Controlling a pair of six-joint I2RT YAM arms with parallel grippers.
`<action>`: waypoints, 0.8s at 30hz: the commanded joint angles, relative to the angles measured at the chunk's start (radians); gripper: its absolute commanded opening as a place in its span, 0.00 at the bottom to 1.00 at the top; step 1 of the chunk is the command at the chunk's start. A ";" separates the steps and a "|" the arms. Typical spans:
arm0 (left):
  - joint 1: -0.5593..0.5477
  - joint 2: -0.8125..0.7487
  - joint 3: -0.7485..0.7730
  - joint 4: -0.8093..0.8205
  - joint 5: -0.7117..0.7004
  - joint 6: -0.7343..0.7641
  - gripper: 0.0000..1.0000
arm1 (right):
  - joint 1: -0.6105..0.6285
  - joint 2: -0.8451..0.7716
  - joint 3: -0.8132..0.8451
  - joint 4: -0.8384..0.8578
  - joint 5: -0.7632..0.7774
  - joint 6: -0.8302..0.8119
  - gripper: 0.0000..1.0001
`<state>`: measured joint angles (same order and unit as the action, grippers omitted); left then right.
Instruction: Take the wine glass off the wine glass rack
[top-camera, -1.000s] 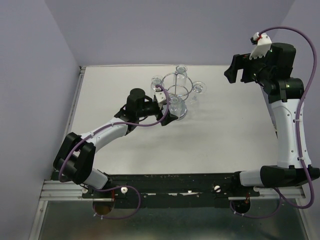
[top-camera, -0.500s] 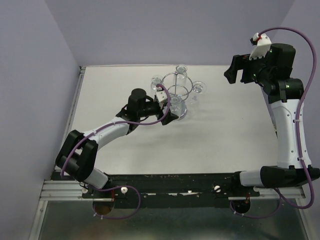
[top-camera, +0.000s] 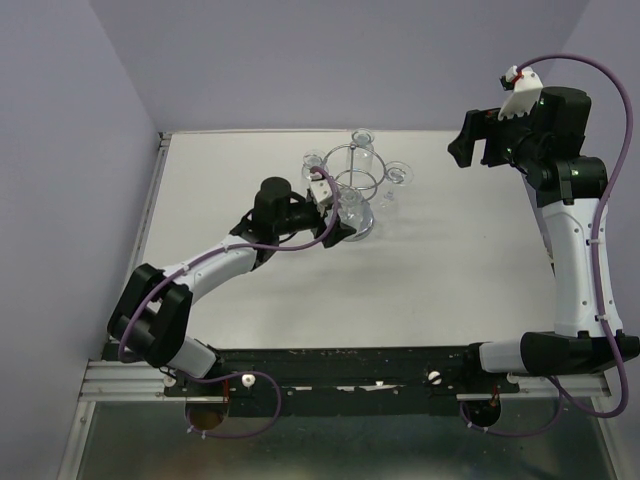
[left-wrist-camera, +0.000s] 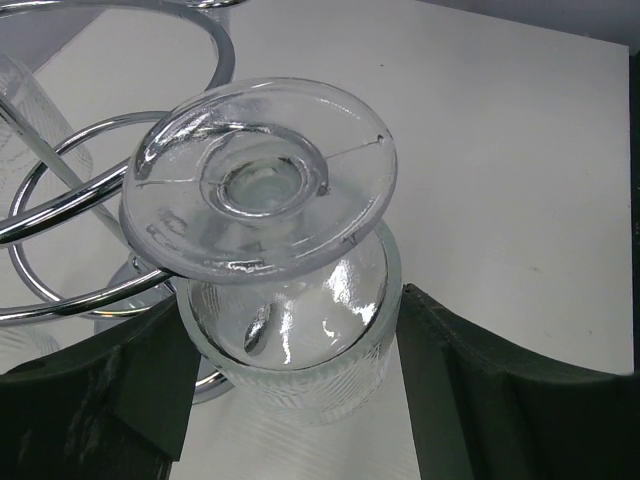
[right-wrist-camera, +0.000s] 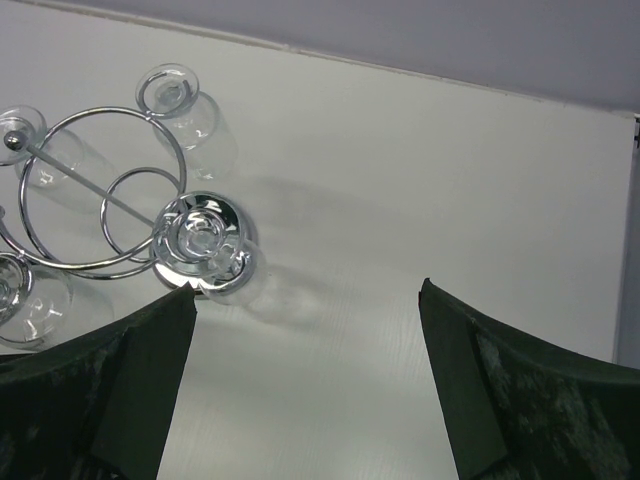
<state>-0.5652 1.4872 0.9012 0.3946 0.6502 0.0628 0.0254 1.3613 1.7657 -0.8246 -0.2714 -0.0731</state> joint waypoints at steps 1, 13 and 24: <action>-0.004 -0.059 -0.002 0.066 -0.017 0.015 0.59 | 0.002 -0.005 0.000 0.004 -0.017 -0.013 1.00; 0.001 -0.097 -0.030 0.066 0.012 0.046 0.52 | 0.002 -0.005 0.003 0.001 -0.019 -0.011 1.00; 0.011 -0.143 -0.054 0.067 0.011 0.054 0.52 | 0.002 0.005 0.015 0.001 -0.029 -0.007 1.00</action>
<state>-0.5636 1.4006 0.8547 0.3950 0.6437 0.0906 0.0254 1.3617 1.7657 -0.8246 -0.2779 -0.0734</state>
